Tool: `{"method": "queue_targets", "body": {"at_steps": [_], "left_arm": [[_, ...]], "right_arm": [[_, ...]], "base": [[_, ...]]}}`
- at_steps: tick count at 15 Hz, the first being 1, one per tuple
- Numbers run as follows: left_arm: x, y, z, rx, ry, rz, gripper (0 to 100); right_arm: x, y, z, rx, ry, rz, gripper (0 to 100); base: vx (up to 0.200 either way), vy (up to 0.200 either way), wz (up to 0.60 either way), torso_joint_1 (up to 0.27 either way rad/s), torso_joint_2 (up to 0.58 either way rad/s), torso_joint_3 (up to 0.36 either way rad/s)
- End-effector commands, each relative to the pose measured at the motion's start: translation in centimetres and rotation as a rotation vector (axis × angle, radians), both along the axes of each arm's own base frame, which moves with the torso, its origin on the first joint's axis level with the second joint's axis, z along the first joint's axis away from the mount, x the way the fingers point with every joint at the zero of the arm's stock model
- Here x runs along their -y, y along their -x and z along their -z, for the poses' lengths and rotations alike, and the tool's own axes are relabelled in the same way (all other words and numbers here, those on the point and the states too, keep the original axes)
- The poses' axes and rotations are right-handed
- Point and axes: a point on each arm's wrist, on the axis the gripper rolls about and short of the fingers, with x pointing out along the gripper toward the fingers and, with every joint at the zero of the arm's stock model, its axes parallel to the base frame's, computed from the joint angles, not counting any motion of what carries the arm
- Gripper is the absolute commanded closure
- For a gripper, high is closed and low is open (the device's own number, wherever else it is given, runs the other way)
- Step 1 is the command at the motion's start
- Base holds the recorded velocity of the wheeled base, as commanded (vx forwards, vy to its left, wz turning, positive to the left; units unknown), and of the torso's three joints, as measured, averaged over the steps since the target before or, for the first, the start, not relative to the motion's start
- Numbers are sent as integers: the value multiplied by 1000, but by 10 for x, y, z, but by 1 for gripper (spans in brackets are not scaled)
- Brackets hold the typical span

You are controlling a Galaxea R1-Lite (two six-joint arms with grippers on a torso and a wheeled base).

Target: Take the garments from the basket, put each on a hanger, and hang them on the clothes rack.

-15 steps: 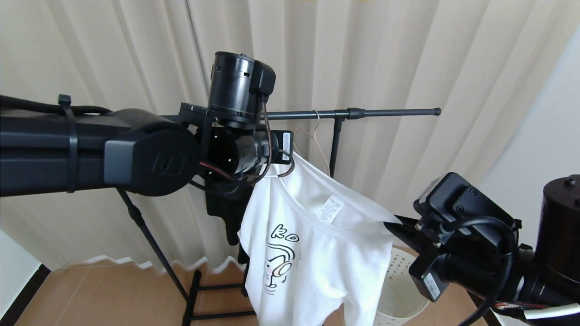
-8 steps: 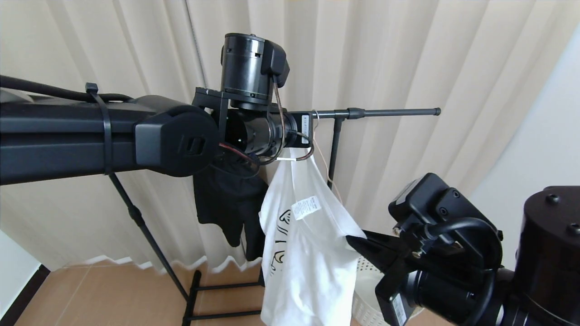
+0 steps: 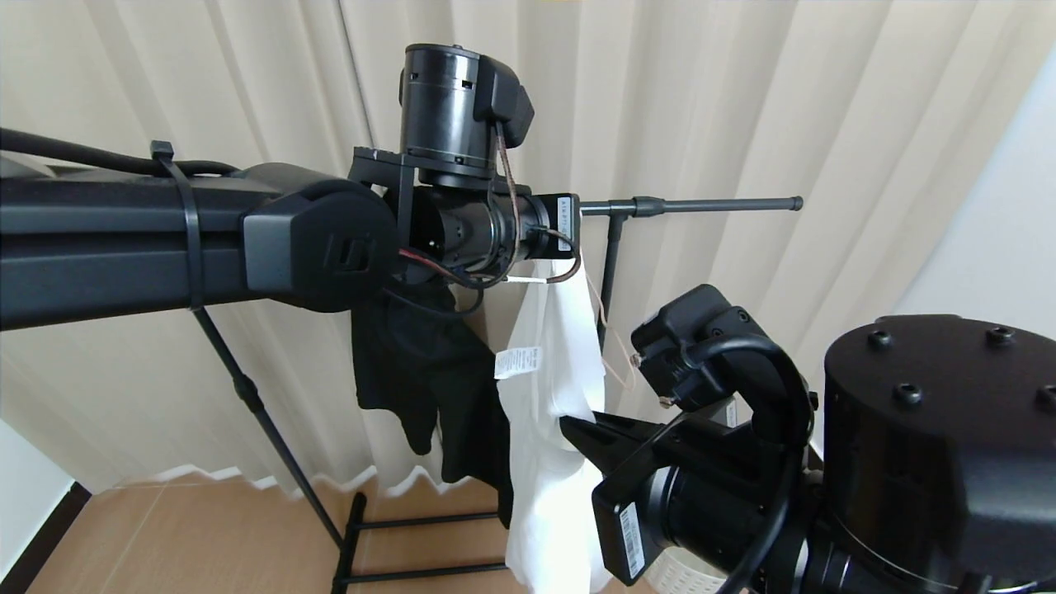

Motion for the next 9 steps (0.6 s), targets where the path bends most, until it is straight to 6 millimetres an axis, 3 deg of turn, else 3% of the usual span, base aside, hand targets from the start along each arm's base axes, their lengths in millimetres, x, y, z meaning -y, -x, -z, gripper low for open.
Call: {"method": "queue_targets", "body": {"at_steps": [1, 3, 5, 9], "left_arm": [[-2, 1, -1, -5, 2, -6, 100], [-5, 0, 0, -16, -2, -26, 100], [-23, 4, -8, -53, -38, -77, 100], [-55, 26, -19, -123, -130, -140, 100]], "right_arm": [[-1, 0, 1, -2, 10, 1, 100], [6, 2, 5, 6, 45, 11, 100], [25, -3, 9, 71, 153, 33, 100], [68, -36, 21, 121, 339, 173, 100]], "base": [[0, 0, 0, 0, 0, 0], [0, 0, 0, 0, 0, 0], [0, 0, 0, 0, 0, 0], [0, 0, 0, 0, 0, 0]]}}
